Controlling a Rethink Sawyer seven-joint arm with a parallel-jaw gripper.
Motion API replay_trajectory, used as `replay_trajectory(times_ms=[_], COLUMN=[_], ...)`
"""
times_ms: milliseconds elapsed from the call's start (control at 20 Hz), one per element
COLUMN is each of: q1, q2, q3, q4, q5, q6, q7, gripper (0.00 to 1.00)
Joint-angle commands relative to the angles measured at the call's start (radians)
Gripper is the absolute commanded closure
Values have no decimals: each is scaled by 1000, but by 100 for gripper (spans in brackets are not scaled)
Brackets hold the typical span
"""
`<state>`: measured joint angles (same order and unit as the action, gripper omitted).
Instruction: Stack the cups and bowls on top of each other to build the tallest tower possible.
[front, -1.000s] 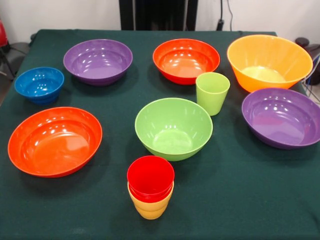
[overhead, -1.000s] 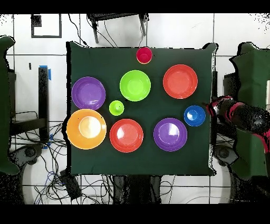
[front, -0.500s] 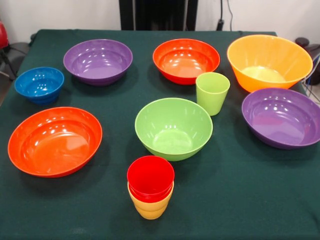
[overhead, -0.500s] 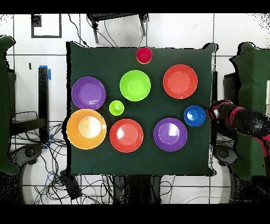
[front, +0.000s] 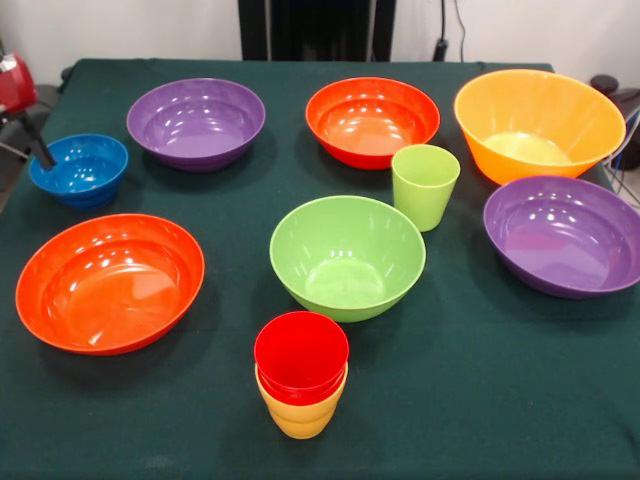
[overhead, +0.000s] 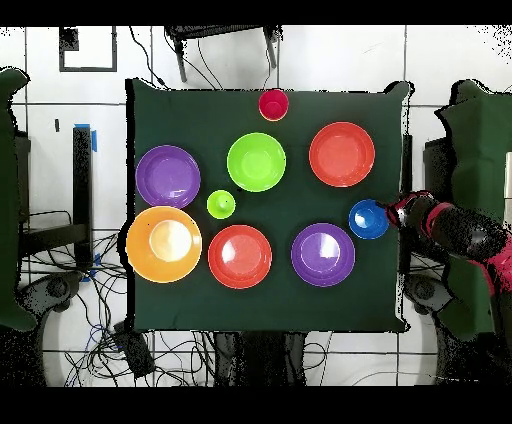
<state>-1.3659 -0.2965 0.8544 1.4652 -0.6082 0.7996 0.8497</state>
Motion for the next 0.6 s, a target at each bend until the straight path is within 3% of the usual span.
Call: replay_trajectory(times_ms=[50,600], q1=[47,54], q2=[54,93], q3=[-55,-71], q4=[59,36], q5=[-82,-97], q6=[-73,-95], q7=[-80,-95], gripper=[0,0])
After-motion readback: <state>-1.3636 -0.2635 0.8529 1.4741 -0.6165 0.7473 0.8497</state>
